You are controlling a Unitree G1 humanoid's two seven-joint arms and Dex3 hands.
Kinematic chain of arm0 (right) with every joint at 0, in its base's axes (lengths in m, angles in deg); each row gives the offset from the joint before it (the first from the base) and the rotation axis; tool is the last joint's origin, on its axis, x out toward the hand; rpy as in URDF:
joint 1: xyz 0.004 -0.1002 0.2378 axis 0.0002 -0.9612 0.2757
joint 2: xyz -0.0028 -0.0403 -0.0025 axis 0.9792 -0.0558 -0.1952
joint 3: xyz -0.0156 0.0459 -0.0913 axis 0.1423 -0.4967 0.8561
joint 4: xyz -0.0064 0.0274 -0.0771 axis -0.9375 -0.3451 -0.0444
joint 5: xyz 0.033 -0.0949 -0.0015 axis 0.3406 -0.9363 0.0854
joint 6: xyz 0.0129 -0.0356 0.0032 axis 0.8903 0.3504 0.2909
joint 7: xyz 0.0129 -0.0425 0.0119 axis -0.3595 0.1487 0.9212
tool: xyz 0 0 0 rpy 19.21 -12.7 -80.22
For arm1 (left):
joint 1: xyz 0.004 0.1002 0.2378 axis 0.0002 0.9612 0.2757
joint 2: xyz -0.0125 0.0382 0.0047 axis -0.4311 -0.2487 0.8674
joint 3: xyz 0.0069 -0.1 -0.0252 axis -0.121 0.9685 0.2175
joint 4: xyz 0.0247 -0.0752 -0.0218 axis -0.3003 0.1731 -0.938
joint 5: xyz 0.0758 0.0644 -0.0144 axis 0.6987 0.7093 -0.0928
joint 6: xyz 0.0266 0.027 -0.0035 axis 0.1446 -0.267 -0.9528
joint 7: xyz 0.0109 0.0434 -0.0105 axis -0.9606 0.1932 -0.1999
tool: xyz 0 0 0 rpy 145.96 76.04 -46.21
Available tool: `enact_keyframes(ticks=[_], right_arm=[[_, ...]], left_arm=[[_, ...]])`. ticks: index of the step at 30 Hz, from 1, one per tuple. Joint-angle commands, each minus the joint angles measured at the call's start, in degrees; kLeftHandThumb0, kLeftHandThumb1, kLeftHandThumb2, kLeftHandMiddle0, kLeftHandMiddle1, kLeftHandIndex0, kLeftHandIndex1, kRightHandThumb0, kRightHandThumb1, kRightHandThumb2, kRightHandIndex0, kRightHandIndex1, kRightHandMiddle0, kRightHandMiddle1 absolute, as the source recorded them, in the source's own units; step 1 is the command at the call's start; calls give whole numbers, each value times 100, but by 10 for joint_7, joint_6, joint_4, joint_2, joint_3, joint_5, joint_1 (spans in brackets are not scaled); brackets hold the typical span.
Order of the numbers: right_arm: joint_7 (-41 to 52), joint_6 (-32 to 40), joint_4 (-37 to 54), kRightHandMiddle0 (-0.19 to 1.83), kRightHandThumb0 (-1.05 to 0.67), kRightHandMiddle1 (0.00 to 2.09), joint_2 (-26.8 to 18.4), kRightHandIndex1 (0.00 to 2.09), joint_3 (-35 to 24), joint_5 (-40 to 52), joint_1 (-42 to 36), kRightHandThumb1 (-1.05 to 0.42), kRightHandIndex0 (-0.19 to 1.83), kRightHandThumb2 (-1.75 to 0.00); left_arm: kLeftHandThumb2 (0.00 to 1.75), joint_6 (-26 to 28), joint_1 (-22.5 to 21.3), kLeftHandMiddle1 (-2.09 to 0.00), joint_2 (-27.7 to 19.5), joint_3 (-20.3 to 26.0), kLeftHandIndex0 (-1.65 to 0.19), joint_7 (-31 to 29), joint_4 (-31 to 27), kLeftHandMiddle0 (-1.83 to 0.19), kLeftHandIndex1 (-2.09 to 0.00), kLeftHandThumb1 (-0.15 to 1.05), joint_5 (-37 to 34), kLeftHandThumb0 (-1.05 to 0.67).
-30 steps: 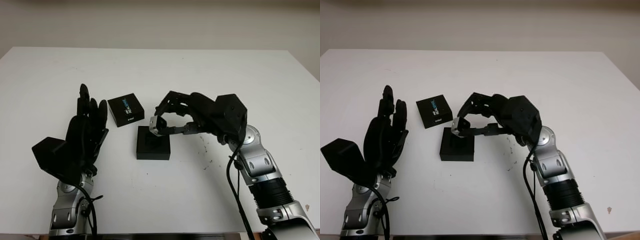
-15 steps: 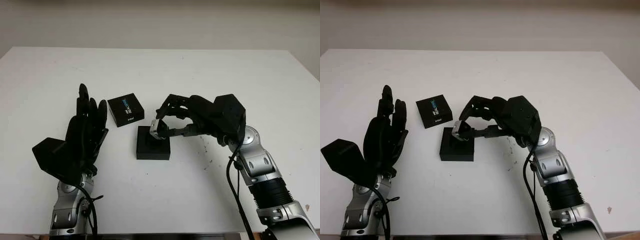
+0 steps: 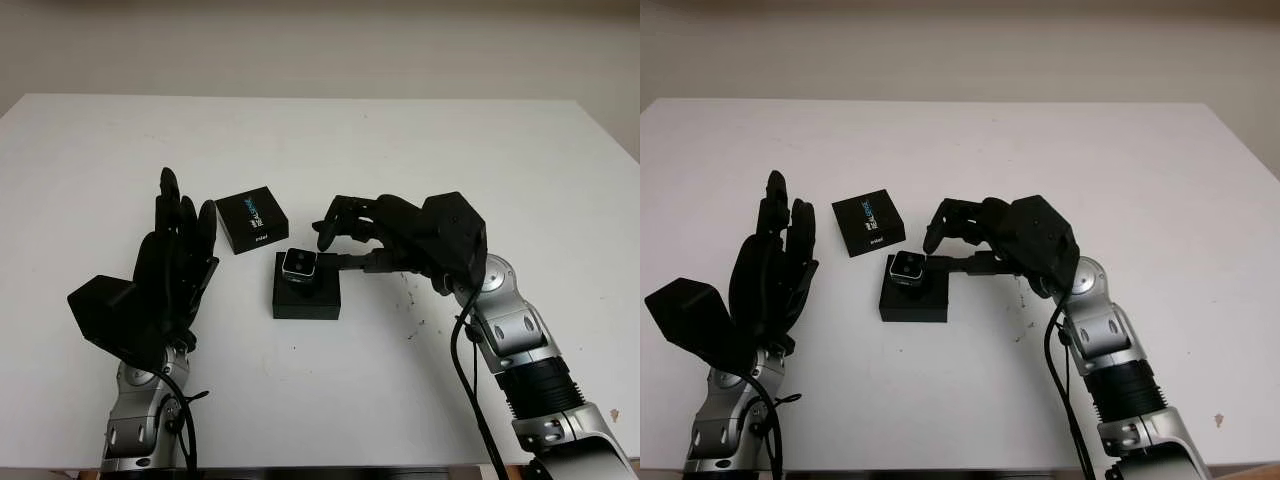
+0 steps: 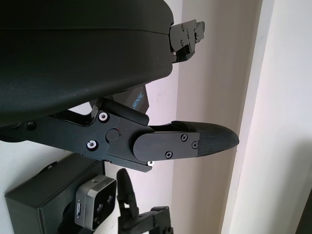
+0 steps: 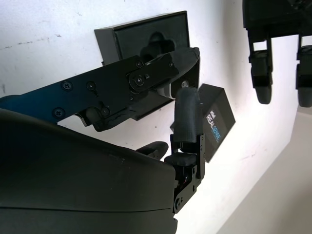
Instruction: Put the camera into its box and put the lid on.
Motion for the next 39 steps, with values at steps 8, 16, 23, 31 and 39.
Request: enact_keyframes(ticks=[8,16,23,31,39], right_arm=[[-8,-29,-5,36,-47,170,-2,29,2,-8,-4,-91,28,-6],[-65,-113,24,-1,-64,129,16,17,-24,5,-42,-88,16,-5],[-37,-141,10,-12,-66,34,12,2,-27,29,-45,-83,-7,-5],[-41,-129,10,-4,-72,23,19,4,-15,19,-62,-82,-10,-5],[-101,-136,-5,14,-70,30,51,7,7,-20,-96,-85,-4,-6]], left_arm=[[42,-9,-3,0,0,-2,19,-1,1,19,0,105,4,-69],[42,-6,-2,0,0,-1,19,1,3,19,0,105,8,-70],[43,-7,-3,0,2,-3,19,0,5,19,0,105,7,-68],[43,-9,1,0,0,-1,19,-3,3,19,0,105,5,-67],[43,-4,4,0,-1,0,19,-3,-1,19,0,105,6,-68]])
